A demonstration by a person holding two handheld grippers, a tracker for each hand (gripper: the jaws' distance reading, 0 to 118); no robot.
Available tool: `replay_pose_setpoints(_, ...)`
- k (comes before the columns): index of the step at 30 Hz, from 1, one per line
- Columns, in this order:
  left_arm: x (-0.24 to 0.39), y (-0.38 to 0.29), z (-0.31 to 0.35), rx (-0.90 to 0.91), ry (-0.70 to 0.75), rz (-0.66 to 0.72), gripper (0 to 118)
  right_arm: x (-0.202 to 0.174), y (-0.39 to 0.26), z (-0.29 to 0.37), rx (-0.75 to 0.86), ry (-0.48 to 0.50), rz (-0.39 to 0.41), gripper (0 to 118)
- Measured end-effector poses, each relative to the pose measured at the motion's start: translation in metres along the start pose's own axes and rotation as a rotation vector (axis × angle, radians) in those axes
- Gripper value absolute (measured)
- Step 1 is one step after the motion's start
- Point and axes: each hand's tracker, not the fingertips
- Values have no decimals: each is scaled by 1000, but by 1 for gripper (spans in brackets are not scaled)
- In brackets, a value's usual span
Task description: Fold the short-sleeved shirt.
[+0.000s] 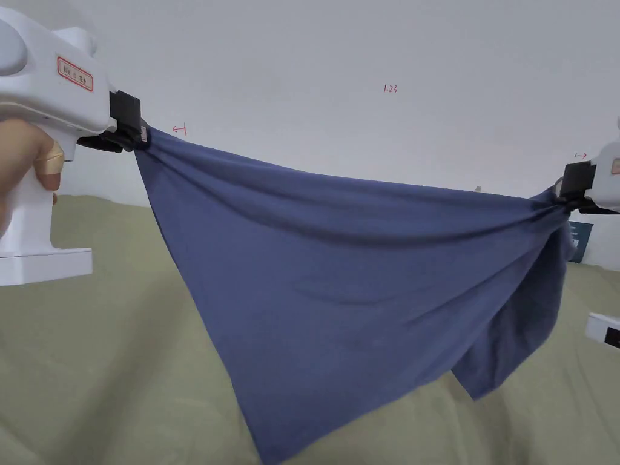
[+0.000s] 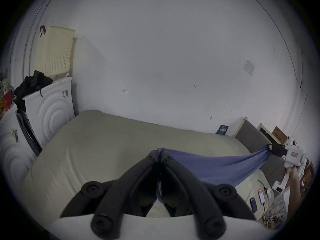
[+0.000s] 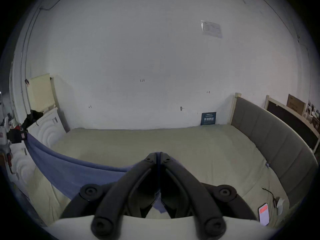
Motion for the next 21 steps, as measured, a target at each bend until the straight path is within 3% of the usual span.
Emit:
replay_pose_setpoints(9, 0, -29, 0, -24, 4, 9, 3, -3, -23, -10, -45, -17, 34, 4)
replay_pose_setpoints(19, -16, -163, 20, -237, -7, 34, 3, 25, -141, 8, -198, -28, 20, 4)
replay_pose_setpoints(21, -13, -138, 16, -272, -3, 49, 3, 33, -174, 18, -249, -28, 21, 4)
